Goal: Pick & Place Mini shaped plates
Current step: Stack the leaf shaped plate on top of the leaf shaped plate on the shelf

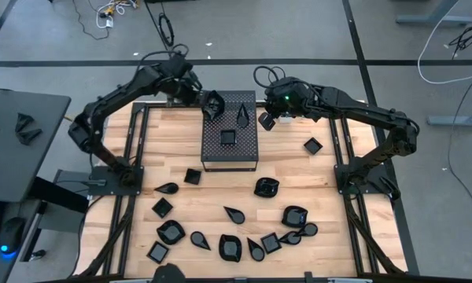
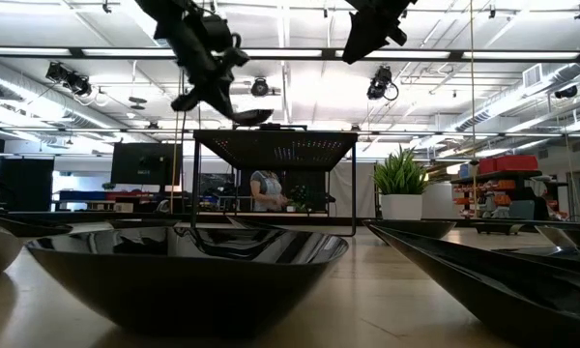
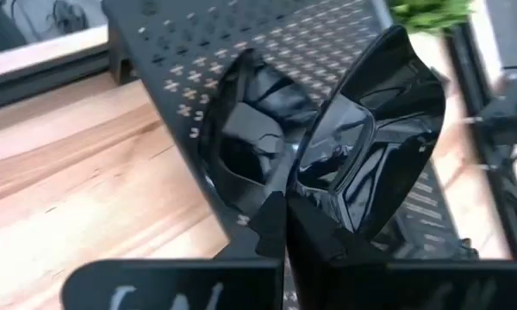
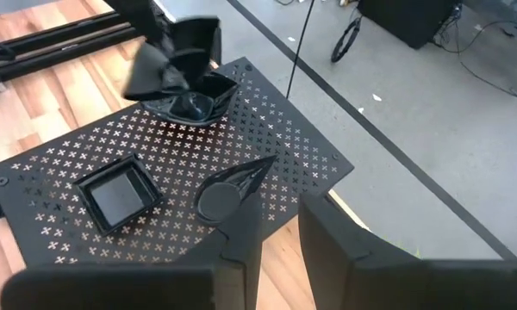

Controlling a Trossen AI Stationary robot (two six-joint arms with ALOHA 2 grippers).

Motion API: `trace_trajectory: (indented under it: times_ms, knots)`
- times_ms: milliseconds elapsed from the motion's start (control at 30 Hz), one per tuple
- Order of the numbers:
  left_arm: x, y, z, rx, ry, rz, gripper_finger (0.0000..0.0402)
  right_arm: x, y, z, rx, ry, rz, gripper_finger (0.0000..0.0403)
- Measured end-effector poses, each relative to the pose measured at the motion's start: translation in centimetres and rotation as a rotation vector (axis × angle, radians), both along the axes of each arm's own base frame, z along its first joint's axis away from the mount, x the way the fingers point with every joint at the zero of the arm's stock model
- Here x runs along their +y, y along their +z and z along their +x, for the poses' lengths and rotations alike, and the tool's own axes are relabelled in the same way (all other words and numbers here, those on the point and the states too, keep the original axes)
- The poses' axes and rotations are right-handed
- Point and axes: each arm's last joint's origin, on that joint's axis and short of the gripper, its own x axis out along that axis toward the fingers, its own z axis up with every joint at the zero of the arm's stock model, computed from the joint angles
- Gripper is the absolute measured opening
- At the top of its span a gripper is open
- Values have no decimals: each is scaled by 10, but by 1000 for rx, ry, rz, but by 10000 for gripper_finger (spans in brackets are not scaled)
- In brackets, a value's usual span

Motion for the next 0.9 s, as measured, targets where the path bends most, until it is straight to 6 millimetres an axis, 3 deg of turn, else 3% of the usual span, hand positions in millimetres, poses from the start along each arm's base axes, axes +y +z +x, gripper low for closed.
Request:
trace_trajectory:
  times_ms: [200, 900]
  knots:
    - [8, -15, 6, 54, -12, -2, 8, 0, 0, 0, -3, -3, 3, 80]
    - [11, -15, 3, 105, -1, 61, 10, 0, 2, 2, -25, 1, -10, 80]
